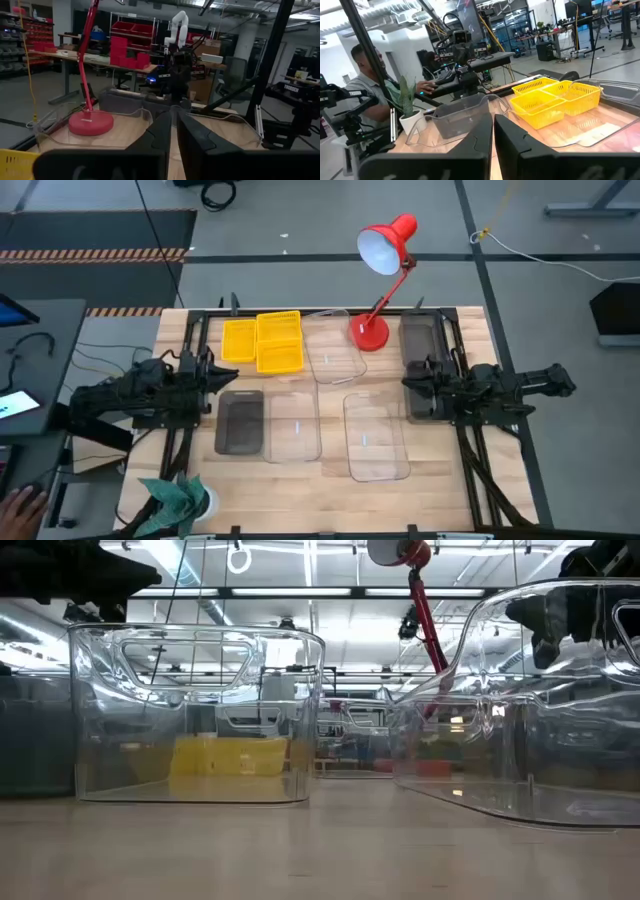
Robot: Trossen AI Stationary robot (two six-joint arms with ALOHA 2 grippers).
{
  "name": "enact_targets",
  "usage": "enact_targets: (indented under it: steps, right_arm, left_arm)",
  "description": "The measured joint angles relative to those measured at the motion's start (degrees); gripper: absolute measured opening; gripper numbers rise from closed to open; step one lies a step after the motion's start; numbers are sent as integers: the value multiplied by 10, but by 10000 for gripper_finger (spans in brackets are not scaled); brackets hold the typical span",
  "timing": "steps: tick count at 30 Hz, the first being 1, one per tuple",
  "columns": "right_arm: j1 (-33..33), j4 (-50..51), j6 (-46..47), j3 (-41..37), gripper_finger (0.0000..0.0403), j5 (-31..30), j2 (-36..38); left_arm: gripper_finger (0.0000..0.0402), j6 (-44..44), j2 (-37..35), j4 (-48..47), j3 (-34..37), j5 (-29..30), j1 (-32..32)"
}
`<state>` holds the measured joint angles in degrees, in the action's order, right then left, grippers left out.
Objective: Stack baskets by color
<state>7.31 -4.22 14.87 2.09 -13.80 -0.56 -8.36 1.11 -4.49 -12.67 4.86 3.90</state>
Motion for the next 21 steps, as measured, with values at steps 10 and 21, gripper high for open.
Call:
enact_targets:
  steps: [10, 21]
  right_arm:
    - [0, 0, 0, 0, 23, 0, 0]
    - [0, 0, 0, 0, 23, 0, 0]
  left_arm:
    - [34, 0, 0, 0, 0, 0, 0]
    - [32, 0, 0, 0, 0, 0, 0]
